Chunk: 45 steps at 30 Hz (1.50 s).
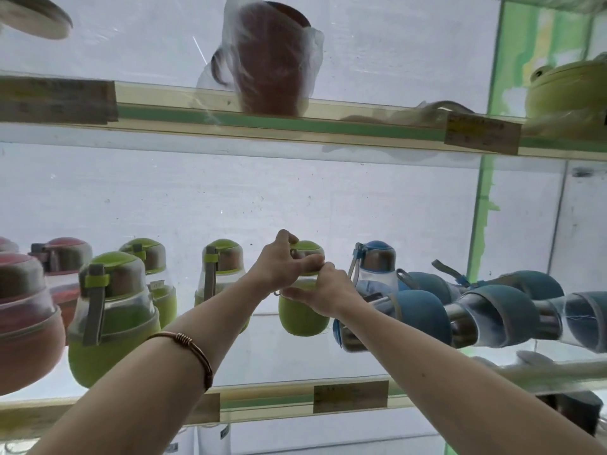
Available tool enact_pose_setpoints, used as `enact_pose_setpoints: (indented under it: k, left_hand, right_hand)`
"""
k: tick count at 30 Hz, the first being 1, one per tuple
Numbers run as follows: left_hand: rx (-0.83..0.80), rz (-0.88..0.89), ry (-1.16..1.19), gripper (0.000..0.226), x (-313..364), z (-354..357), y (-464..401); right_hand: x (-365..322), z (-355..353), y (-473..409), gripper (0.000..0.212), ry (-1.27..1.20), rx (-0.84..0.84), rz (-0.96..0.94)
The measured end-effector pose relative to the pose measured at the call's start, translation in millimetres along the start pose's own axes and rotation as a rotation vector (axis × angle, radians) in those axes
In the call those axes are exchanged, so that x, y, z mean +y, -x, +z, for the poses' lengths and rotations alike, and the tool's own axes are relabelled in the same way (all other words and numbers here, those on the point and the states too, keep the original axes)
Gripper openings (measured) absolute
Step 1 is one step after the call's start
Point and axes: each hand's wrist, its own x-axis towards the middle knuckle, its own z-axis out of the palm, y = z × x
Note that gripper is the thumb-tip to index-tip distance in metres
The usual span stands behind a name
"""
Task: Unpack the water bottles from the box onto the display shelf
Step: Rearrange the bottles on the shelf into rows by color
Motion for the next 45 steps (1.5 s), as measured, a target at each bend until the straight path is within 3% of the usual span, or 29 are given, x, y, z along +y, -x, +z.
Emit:
enact_pose_setpoints:
  k: [5,9,20,23,29,33,36,41,43,45]
  left_hand:
    - [0.076,0.057,0.045,0.058,6.9,-3.6,13.9]
    - [0.203,0.106,0.142,0.063,17.2,-12.9,25.2]
    - [0.352,0.167,0.193,0.063,34.7,-37.0,62.9]
    - [0.316,0.121,0.201,0.070,27.7,-43.8,72.9]
    - [0.093,0.062,0.214,0.060,-6.4,-63.0,95.5]
    - [-0.064,-0.029,0.533,0.047,-22.0,-76.5,109.3]
    - [-0.162,-0.024,0.584,0.040,-31.6,-88.6,114.9]
    - [-0.159,0.074,0.460,0.038,-39.1,-98.8,117.7]
    - [-0.106,0.105,0.385,0.042,-40.1,-98.5,117.1]
    - [-0.053,0.146,0.349,0.041,-40.5,-97.4,117.1]
  right_hand:
    - [1.9,-7.4,11.5,0.076,0.053,0.048,-0.094]
    - [-1.5,-8.4,20.8,0.085,0.056,0.092,-0.172]
    - [-9.3,-1.7,46.4,0.092,-0.165,0.158,-0.319]
    - [-12.7,5.0,54.7,0.085,-0.241,0.145,-0.337]
    - [-10.2,29.7,65.2,0.084,-0.375,0.019,-0.340]
    - [-14.8,42.2,66.4,0.080,-0.462,-0.130,-0.353]
    - [-17.3,45.4,62.0,0.067,-0.503,-0.247,-0.366]
    - [-26.3,38.2,61.1,0.050,-0.495,-0.432,-0.337]
    - [-28.4,39.3,64.6,0.033,-0.486,-0.414,-0.344]
    - [-28.5,43.2,67.6,0.029,-0.499,-0.373,-0.339]
